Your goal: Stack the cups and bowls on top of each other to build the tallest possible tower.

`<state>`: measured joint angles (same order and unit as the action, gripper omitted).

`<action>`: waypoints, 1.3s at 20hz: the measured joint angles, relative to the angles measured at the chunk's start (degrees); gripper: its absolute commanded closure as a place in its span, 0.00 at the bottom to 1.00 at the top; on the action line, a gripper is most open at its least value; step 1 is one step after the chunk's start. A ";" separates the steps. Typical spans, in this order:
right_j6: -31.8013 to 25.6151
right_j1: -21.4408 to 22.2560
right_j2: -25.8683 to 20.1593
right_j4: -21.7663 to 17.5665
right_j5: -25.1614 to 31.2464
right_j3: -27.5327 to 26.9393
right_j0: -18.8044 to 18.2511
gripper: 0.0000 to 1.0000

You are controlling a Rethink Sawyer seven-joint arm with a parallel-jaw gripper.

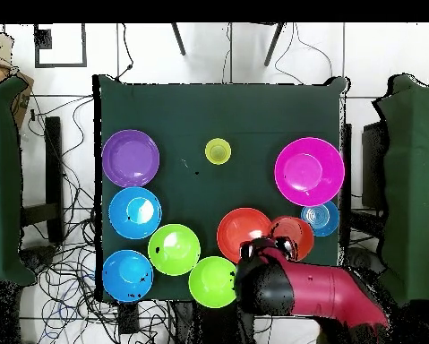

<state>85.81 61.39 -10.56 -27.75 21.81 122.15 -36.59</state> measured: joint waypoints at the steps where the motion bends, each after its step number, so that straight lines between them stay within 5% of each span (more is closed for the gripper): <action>1: 0.00 -0.09 -0.01 0.33 0.45 -0.35 0.71 1.00; 15: 0.00 -2.04 0.02 4.14 3.19 -4.95 4.95 1.00; 26: 0.09 -7.55 0.63 7.53 6.89 -12.48 8.46 1.00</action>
<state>85.91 53.84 -9.93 -20.22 28.70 109.67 -28.13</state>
